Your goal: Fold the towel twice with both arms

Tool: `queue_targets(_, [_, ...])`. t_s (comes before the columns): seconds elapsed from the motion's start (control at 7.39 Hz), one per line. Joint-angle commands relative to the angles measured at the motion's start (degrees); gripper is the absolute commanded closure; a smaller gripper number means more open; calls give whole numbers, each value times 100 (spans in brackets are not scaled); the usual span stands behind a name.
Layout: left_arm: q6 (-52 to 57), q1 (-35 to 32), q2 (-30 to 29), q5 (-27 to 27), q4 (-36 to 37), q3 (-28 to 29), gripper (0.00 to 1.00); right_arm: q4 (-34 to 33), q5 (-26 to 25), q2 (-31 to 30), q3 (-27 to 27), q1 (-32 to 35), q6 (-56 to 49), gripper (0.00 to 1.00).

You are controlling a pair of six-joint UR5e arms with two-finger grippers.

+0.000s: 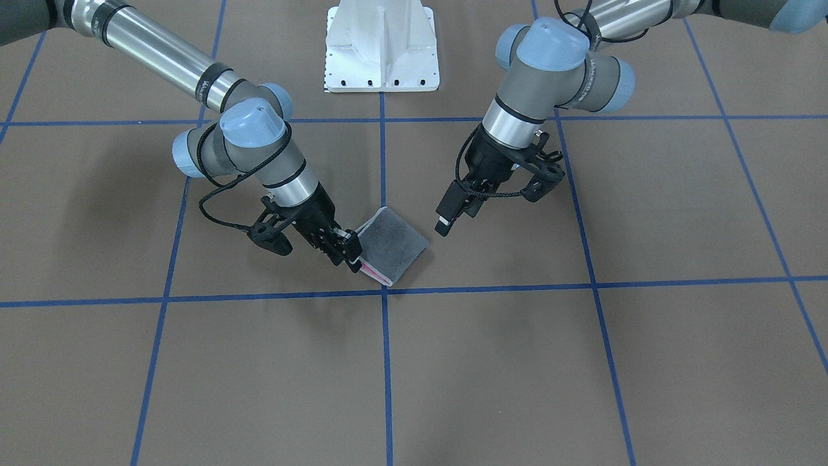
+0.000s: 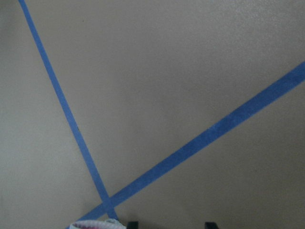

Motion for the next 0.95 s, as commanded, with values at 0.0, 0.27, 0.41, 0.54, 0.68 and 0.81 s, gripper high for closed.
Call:
queue_targets(0.0, [0, -1, -10, 0, 0, -4, 1, -385, 12, 1, 139, -7, 5, 45])
queue_targets(0.27, [0, -1, -10, 0, 0, -4, 1, -485, 12, 19, 158, -7, 22, 45])
queue_targets(0.41, [0, -1, -10, 0, 0, 5, 1, -485, 12, 10, 140, -25, 22, 45])
queue_targets(0.54, [0, -1, -10, 0, -9, 5, 1, -485, 12, 19, 140, -34, 101, 45])
queue_targets(0.68, [0, -1, -10, 0, -9, 5, 1, -476, 3, 36, 140, -77, 136, 45])
queue_targets(0.81, [0, -1, -10, 0, 0, 5, 1, -485, 3, 37, 131, -78, 136, 45])
